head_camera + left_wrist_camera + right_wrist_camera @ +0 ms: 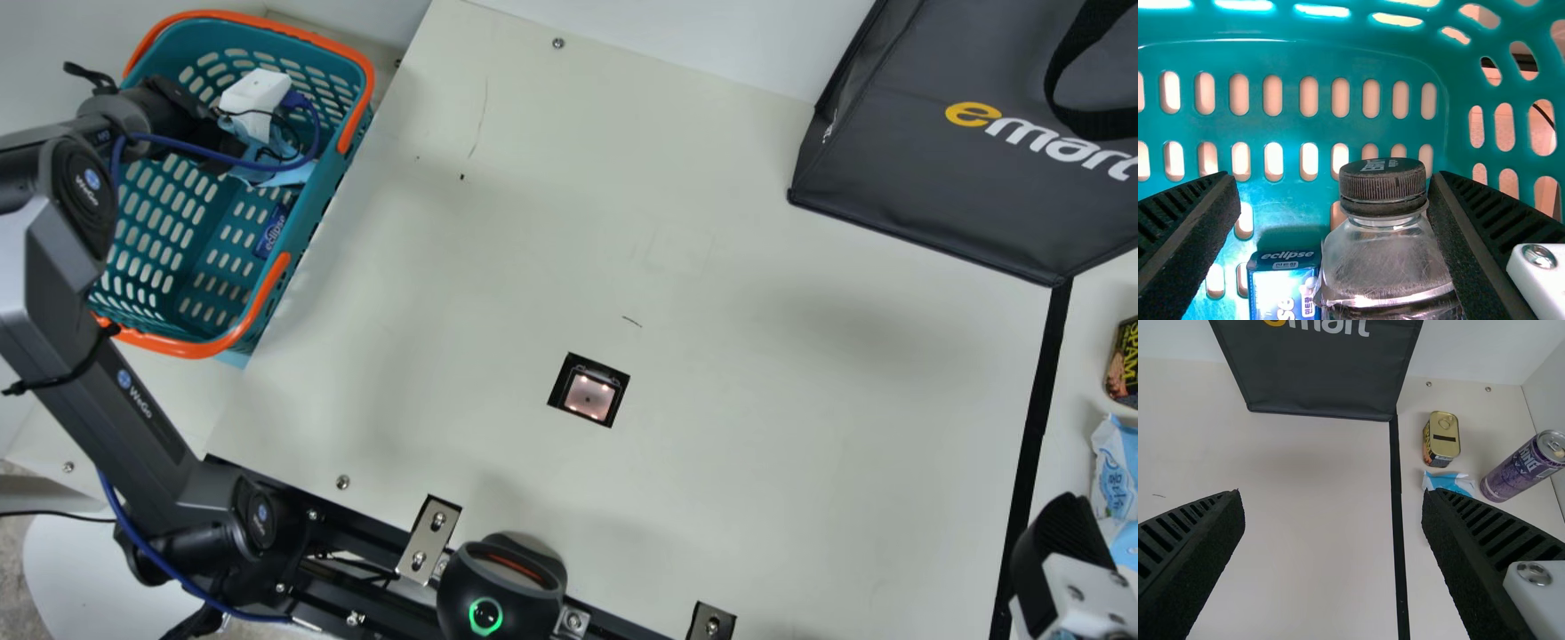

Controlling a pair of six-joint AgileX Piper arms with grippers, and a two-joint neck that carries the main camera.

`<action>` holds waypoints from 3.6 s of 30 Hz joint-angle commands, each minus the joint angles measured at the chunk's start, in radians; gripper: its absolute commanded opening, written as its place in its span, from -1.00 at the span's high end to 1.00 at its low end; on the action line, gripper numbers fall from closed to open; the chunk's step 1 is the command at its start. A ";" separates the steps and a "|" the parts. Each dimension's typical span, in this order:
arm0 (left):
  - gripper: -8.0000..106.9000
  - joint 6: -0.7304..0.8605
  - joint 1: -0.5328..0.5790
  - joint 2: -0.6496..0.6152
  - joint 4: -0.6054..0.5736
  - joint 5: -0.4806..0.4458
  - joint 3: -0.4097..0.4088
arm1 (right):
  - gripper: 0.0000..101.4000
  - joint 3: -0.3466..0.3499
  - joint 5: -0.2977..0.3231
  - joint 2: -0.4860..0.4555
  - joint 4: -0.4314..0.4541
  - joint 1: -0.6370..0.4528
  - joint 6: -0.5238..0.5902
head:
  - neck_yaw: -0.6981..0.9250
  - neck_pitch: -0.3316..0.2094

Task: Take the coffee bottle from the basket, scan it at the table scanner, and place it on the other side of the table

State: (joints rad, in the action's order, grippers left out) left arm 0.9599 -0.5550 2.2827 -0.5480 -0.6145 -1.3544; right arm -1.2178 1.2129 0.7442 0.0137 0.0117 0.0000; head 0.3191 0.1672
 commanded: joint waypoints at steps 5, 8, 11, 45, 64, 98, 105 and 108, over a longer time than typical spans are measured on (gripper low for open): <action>-0.71 -0.088 0.005 0.013 0.036 -0.016 -0.024 | -0.87 0.000 0.000 0.000 0.000 0.000 0.000 | 0.002 -0.029; -0.71 -0.135 0.014 0.025 0.051 -0.032 -0.049 | -0.87 0.000 0.000 0.000 0.000 0.000 0.000 | 0.002 -0.029; -0.71 -0.178 0.024 0.037 0.064 -0.048 -0.076 | -0.87 0.000 0.000 0.000 0.000 0.000 0.000 | 0.002 -0.029; 1.00 -0.414 0.046 0.078 0.195 -0.125 -0.160 | -0.87 0.000 0.000 0.000 0.000 0.000 0.000 | 0.002 -0.029; 1.00 -0.365 0.010 -0.116 0.118 -0.078 -0.030 | -0.87 0.000 -0.001 0.000 0.000 0.000 0.000 | 0.002 -0.029; 1.00 -0.412 -0.002 -0.415 0.199 -0.057 0.233 | -0.87 0.000 -0.001 0.000 0.000 0.000 0.000 | 0.002 -0.029; 1.00 -0.419 -0.009 -0.476 0.203 -0.074 0.251 | -0.87 0.000 0.000 0.000 0.000 0.000 0.000 | 0.002 -0.029; 1.00 -0.420 -0.012 -0.502 0.204 -0.086 0.253 | -0.87 0.000 -0.001 0.000 0.000 0.000 0.000 | 0.002 -0.029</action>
State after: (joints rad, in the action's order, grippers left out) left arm 0.5416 -0.5668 1.7875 -0.3453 -0.6996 -1.1019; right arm -1.2178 1.2117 0.7442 0.0137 0.0117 0.0000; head 0.3175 0.1672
